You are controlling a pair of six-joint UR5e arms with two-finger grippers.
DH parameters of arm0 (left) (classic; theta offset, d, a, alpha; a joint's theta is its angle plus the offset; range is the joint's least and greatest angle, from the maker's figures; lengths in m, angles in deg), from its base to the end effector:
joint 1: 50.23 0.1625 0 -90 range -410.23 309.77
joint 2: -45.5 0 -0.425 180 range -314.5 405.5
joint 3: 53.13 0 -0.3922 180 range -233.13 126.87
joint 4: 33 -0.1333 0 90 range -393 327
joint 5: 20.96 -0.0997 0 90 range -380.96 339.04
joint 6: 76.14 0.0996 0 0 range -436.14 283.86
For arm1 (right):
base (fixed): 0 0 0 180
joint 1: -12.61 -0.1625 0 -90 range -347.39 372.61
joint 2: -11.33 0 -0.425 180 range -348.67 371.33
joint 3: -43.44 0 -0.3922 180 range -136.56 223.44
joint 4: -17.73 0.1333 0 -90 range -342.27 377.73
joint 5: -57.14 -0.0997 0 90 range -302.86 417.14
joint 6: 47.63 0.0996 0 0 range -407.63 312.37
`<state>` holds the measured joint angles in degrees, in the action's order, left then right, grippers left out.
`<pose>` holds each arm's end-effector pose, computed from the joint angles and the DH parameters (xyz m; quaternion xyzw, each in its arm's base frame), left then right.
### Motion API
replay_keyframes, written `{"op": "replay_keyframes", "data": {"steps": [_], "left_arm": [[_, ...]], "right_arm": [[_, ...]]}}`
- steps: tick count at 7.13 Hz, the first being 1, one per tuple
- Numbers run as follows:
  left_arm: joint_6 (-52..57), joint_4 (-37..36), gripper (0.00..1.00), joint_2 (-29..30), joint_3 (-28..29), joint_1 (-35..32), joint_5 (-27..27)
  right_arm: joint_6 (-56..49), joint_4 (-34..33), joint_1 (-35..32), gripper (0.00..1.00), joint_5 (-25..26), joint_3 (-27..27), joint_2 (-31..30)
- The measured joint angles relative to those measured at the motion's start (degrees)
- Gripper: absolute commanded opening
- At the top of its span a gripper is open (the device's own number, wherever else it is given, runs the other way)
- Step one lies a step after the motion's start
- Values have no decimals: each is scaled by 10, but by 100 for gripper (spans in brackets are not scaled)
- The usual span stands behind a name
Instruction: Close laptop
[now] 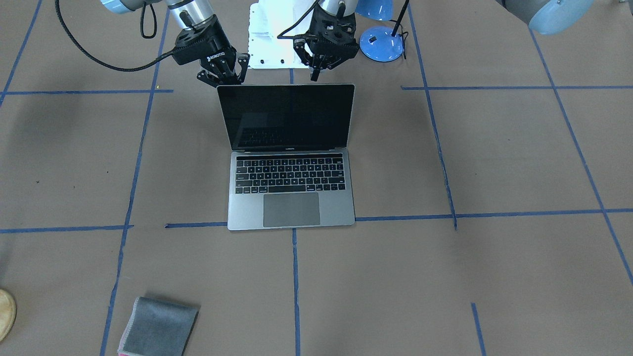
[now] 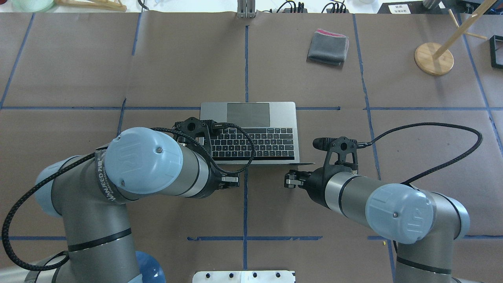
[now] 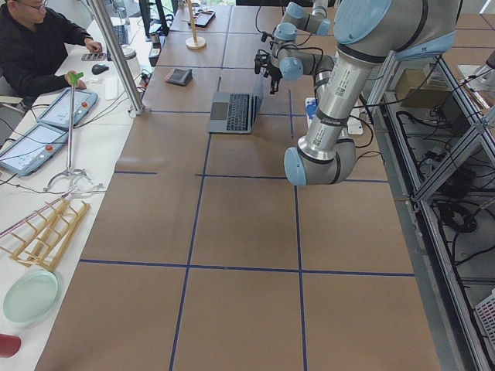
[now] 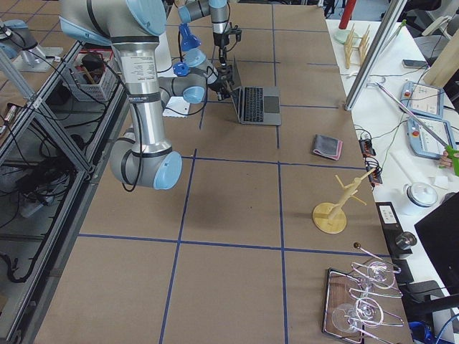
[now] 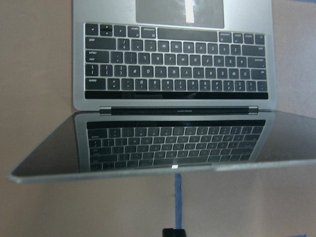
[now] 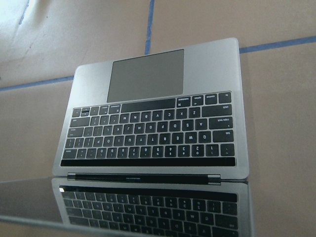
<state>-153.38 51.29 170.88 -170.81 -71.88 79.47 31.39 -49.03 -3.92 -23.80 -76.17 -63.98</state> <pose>0.4780 -0.3138 0.1283 0.0652 0.4801 -0.0242 0.8745 -0.4537 -0.2901 0.2451 0.1955 -0.5226 0.0840 0.8256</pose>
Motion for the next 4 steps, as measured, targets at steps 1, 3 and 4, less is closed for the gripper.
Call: {"op": "replay_keyframes", "data": {"steps": [1, 3, 4], "left_arm": [[3, 4, 0, 0, 3, -15, -3], [21, 9, 0, 1, 6, -52, -4], [34, 24, 0, 2, 17, -68, -4]], "right_arm": [[0, 0, -11, 0, -1, 16, 18], [-2, 0, -35, 0, -3, 29, 34], [-3, 0, -51, 0, -9, 31, 35]]}}
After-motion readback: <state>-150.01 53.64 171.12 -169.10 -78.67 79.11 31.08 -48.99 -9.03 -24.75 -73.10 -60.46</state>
